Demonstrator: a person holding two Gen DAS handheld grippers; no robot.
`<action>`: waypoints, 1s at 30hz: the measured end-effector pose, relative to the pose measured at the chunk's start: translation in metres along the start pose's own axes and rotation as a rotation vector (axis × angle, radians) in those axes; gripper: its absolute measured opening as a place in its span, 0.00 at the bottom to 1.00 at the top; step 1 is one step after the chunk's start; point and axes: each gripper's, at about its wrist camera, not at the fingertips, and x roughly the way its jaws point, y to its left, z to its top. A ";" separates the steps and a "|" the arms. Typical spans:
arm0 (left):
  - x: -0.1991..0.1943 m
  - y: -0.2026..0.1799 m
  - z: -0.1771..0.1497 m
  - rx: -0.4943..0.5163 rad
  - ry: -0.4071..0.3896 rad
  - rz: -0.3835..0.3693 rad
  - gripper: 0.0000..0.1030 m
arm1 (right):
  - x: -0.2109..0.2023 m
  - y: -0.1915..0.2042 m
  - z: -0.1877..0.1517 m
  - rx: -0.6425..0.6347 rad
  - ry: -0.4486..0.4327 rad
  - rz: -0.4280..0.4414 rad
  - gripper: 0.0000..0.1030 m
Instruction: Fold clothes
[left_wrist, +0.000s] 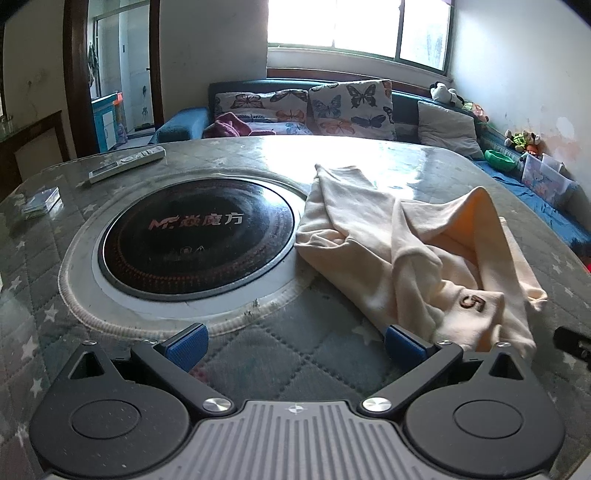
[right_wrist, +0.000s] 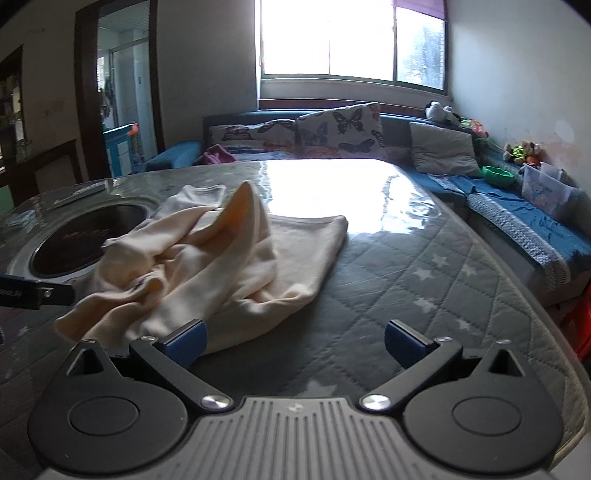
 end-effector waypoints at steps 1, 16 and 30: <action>-0.002 -0.002 0.000 0.002 0.000 0.001 1.00 | -0.001 0.002 -0.001 -0.001 0.000 0.005 1.00; -0.016 -0.017 -0.009 0.025 0.015 0.014 1.00 | -0.016 0.019 -0.010 -0.032 -0.009 0.045 1.00; -0.025 -0.030 -0.009 0.057 0.012 0.012 1.00 | -0.026 0.022 -0.010 -0.035 -0.031 0.057 1.00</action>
